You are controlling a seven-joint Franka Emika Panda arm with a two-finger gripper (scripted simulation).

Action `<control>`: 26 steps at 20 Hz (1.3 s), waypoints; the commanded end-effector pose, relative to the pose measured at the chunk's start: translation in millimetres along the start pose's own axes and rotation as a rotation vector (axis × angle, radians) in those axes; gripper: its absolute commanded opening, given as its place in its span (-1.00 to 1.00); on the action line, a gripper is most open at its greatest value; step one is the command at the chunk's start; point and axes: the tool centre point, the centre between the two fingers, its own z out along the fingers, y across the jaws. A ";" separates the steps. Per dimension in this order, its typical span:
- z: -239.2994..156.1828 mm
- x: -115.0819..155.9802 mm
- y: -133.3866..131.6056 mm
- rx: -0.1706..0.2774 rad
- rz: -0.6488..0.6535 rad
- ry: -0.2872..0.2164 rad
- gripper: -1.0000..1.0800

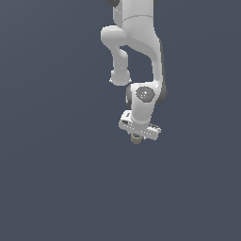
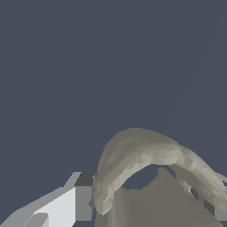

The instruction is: Pick up the object and move it to a goal position.

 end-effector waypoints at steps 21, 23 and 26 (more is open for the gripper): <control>-137.8 26.4 75.9 0.001 0.001 -0.001 -1.00; -157.4 30.4 86.4 0.001 0.001 -0.001 -1.00; -184.2 36.3 100.7 0.001 0.001 -0.001 -1.00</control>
